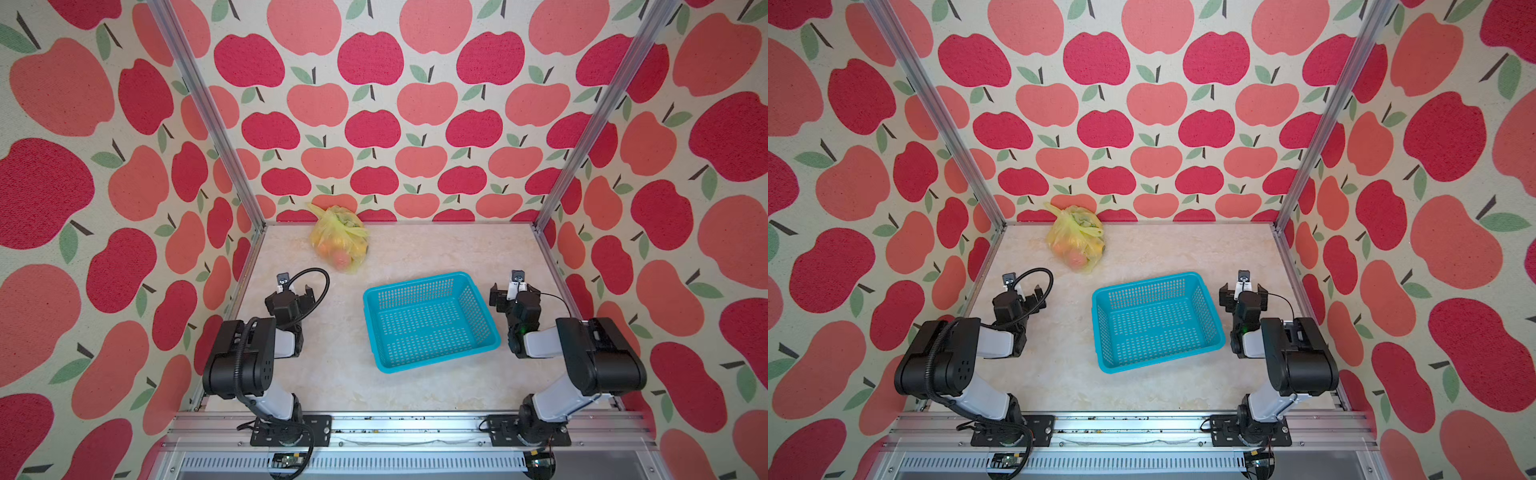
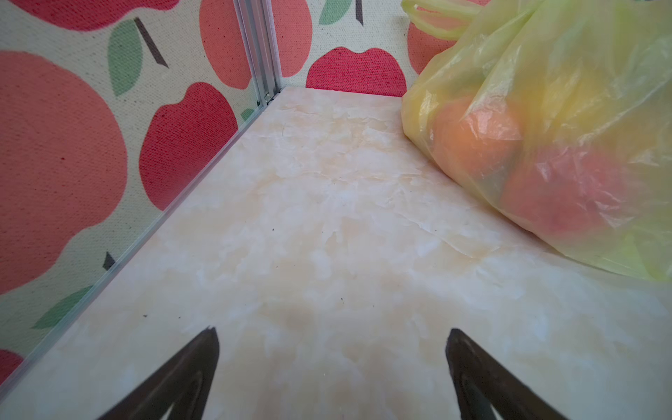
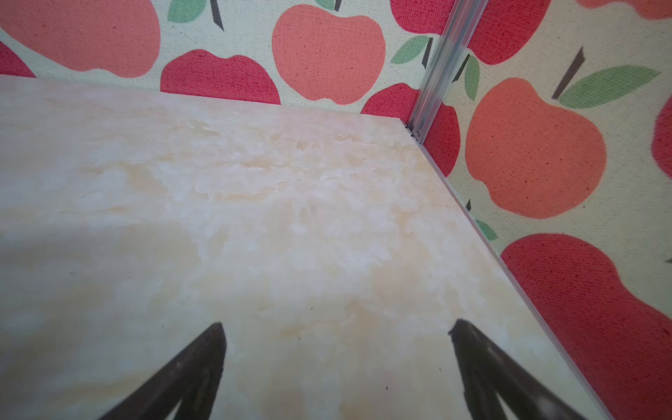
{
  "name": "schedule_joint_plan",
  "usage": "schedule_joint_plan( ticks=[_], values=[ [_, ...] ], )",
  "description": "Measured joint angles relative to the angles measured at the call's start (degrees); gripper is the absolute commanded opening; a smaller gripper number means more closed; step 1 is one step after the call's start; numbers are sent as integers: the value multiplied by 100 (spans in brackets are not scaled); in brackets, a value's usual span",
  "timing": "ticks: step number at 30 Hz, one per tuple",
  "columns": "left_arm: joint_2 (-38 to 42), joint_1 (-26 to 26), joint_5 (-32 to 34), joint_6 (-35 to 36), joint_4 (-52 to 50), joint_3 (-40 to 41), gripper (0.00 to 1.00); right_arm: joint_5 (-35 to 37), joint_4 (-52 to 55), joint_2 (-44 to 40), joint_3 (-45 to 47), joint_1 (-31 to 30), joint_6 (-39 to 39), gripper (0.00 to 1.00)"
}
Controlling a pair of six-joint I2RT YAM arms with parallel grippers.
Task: Untie the knot of the plastic bag and take out the fruit
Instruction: Rotate the basket at the top-center of the table.
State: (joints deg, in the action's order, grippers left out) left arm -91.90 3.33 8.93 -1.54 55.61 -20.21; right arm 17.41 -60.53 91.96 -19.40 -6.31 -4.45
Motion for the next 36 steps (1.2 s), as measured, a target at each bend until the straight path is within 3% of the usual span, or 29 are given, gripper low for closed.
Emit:
schedule_joint_plan(
  ticks=[19, 27, 32, 36],
  values=[
    [0, 7, -24, 0, -2, 0, 99, -15, 0, 0, 0, -9, -2, 99],
    [0, -4, -85, 22, 2, 0, 99, 256, -319, 0, 98, -273, -48, 99],
    [61, -297, 184, 212, 444, 197, 99, 299, -750, -26, 463, -308, -96, 99],
    [850, -1110, 1198, 643, -50, 221, 99, 994, -546, -702, 579, -610, -219, 99]
  ],
)
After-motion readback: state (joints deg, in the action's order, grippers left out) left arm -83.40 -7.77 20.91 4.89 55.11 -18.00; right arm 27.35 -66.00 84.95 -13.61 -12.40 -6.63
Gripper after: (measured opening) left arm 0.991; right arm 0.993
